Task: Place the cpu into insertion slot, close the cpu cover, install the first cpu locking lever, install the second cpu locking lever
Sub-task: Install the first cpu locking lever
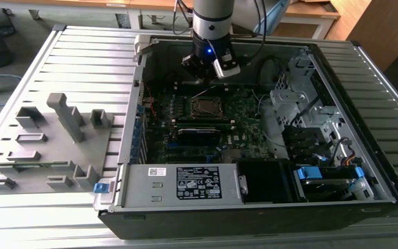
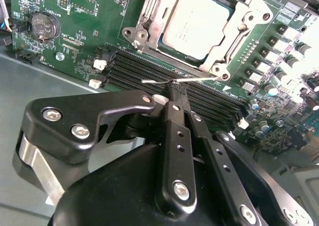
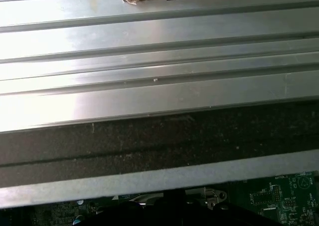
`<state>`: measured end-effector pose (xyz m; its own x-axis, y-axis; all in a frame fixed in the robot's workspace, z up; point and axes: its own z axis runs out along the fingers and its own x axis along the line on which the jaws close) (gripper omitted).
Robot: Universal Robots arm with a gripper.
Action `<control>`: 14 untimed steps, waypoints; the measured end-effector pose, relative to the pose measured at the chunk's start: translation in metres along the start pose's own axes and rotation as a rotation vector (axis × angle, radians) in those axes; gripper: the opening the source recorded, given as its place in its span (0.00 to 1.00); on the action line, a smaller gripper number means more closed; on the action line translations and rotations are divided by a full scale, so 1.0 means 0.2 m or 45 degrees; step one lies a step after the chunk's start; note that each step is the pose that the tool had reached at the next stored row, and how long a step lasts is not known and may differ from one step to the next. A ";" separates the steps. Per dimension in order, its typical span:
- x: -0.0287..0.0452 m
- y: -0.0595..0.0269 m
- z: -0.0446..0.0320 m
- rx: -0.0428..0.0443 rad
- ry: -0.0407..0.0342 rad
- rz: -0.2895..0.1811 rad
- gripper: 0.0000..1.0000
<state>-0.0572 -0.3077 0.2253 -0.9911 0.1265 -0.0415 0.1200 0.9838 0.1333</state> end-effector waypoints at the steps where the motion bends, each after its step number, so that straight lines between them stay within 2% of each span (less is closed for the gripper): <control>1: 0.000 0.000 0.003 -0.001 -0.0004 0.000 0.11; 9: 0.001 -0.005 0.035 0.002 -0.0003 0.000 0.11; 14: -0.005 -0.005 0.046 0.010 -0.0012 -0.001 0.11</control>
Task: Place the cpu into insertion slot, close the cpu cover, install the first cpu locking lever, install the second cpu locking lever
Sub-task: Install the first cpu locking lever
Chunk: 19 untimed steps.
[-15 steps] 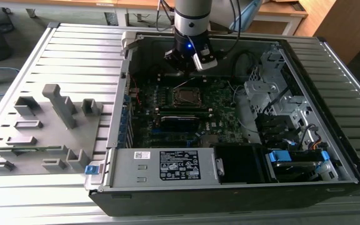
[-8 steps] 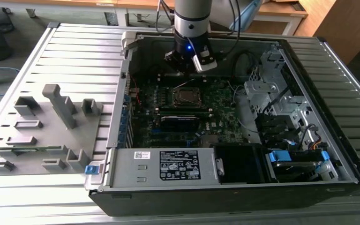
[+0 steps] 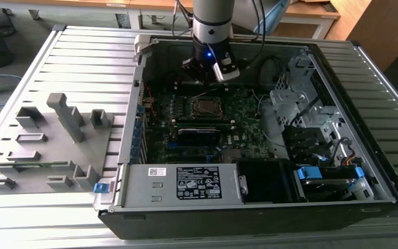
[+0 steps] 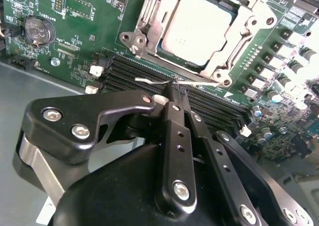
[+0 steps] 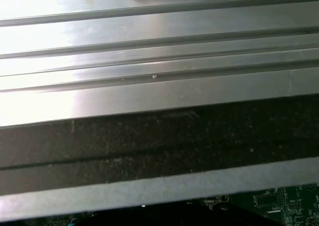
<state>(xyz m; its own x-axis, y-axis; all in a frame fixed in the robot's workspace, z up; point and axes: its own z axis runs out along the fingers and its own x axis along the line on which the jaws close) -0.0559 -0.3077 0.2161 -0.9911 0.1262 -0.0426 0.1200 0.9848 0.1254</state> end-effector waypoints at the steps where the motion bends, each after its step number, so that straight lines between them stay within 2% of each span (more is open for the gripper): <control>1: -0.004 0.000 0.001 0.002 -0.0002 0.000 0.11; 6: -0.023 0.002 0.005 0.011 -0.0016 -0.001 0.11; 14: -0.025 0.001 0.020 0.027 -0.0032 -0.001 0.11; 19: -0.026 0.001 0.023 0.028 -0.0033 -0.001 0.11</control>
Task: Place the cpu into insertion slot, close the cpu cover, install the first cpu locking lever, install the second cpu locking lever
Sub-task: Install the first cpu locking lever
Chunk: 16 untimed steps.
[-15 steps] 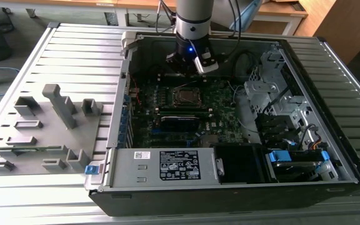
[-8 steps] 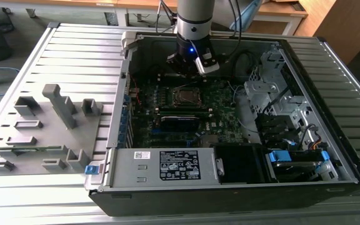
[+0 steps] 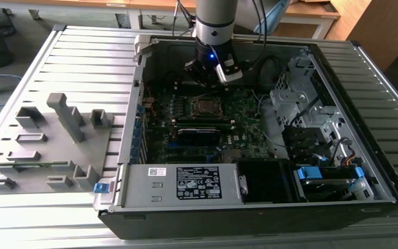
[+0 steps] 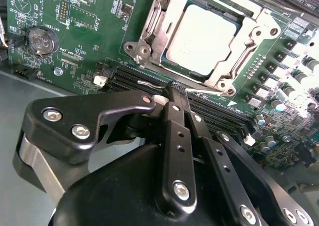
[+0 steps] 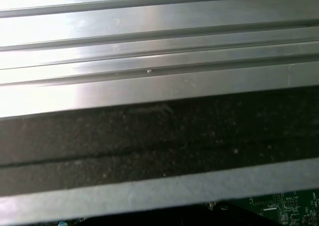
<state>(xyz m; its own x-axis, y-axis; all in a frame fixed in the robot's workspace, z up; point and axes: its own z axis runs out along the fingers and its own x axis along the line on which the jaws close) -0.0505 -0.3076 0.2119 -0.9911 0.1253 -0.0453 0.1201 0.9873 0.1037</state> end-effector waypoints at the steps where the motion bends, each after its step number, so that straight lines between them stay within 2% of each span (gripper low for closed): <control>1: 0.000 0.000 0.000 0.000 0.0000 0.000 0.11; 16: -0.001 0.017 0.010 0.000 -0.0001 0.000 0.11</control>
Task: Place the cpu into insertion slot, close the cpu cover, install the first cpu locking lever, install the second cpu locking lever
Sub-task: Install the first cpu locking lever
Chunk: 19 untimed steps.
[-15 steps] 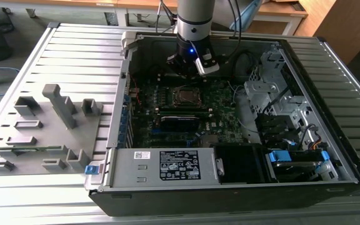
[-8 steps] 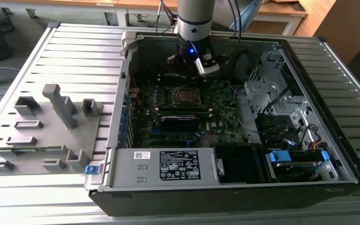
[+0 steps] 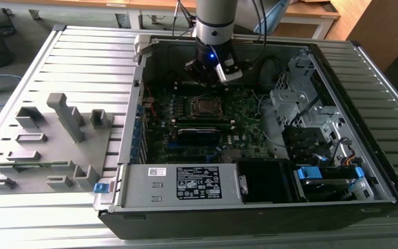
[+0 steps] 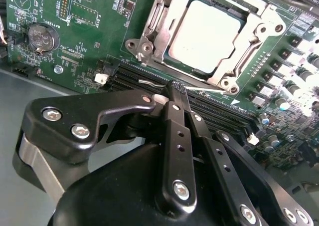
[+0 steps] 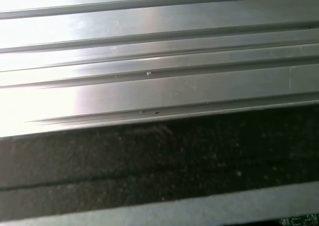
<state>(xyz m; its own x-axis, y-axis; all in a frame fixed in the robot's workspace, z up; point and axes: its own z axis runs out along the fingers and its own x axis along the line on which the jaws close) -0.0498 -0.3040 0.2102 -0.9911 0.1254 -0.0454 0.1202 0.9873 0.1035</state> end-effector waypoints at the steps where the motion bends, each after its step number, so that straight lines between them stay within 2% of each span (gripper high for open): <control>1: 0.000 0.002 0.000 0.000 -0.0001 0.000 0.11; 11: 0.000 0.011 0.002 0.003 -0.0007 0.000 0.11; 19: -0.006 0.010 0.017 0.054 -0.0065 -0.003 0.11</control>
<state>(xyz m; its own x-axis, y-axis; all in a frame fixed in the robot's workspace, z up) -0.0482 -0.3018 0.2072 -0.9910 0.1236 -0.0506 0.1204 0.9908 0.0613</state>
